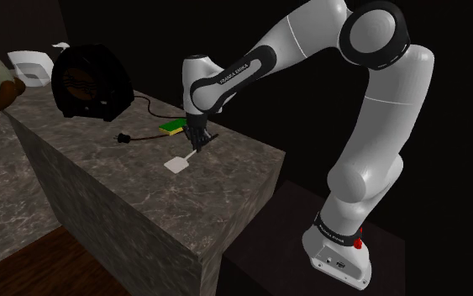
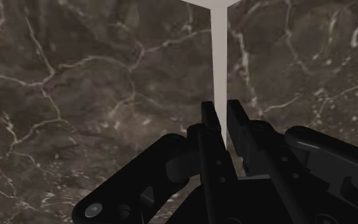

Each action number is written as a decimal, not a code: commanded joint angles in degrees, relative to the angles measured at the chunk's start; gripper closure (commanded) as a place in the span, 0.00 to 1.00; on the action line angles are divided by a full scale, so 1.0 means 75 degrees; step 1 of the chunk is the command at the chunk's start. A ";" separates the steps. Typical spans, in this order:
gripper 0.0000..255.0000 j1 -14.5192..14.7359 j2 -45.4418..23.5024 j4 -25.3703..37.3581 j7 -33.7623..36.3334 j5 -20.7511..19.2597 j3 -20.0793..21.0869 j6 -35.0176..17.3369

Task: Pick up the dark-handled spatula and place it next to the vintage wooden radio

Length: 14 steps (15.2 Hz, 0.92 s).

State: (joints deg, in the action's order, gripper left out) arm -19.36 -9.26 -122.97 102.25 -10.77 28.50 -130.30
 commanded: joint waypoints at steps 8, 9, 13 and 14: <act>0.00 0.0001 -0.0002 -0.0001 0.0002 -0.0002 0.0000 -0.0003; 0.00 -0.0017 0.0161 0.0088 -0.0085 0.0127 0.0035 0.0222; 0.00 -0.0047 0.0566 0.0396 -0.0295 0.0435 0.0100 0.0867; 0.00 -0.0047 0.0566 0.0396 -0.0295 0.0435 0.0099 0.0867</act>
State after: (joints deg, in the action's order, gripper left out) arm -19.70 -5.26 -120.28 100.17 -7.72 29.20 -124.33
